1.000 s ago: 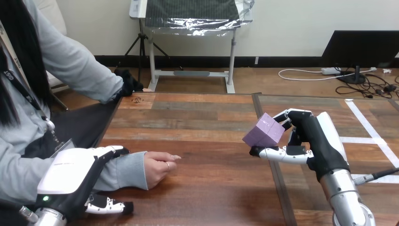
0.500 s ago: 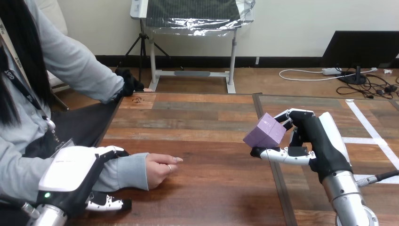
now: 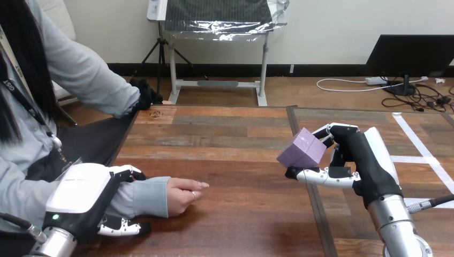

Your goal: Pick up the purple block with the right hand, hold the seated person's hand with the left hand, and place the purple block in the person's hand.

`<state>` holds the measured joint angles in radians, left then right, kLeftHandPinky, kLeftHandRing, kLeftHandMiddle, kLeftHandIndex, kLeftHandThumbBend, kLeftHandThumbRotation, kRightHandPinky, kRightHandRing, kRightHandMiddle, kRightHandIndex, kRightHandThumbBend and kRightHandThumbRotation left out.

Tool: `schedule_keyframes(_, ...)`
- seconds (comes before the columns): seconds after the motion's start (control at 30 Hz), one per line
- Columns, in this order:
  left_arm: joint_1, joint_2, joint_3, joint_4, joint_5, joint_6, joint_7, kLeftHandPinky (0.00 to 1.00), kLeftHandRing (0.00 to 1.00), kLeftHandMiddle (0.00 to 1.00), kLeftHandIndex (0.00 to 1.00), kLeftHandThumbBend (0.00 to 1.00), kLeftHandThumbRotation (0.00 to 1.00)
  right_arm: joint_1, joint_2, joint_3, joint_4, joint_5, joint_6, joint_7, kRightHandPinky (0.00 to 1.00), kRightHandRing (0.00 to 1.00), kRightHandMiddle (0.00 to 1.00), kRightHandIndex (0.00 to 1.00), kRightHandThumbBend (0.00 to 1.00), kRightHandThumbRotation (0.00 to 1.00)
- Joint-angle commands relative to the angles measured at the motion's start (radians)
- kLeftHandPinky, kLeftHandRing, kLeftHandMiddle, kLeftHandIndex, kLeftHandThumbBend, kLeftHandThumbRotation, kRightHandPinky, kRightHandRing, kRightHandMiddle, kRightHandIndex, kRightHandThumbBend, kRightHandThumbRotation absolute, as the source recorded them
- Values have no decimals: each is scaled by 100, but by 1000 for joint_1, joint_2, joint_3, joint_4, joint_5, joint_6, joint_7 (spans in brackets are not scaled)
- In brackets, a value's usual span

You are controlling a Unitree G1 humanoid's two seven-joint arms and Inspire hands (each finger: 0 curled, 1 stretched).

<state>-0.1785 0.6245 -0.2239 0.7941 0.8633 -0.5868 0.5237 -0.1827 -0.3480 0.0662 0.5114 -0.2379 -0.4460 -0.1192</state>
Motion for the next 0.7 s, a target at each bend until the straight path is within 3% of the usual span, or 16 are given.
schedule_keyframes(0.0,-70,7,-23,56,-26,-20,22,65,61,63,65,100,29,-24,10,-26,-60,10,7,-1,4,9,14,17,32,0)
schedule_keyframes(0.43,-88,-17,-32,93,-61,-27,26,49,51,55,58,100,26,-19,14,-21,-60,0,11,-11,5,9,14,17,32,0)
schedule_keyframes(0.67,-98,-30,-35,108,-77,-28,31,46,47,51,55,100,25,-19,20,-19,-59,-9,16,-19,5,9,14,17,33,0)
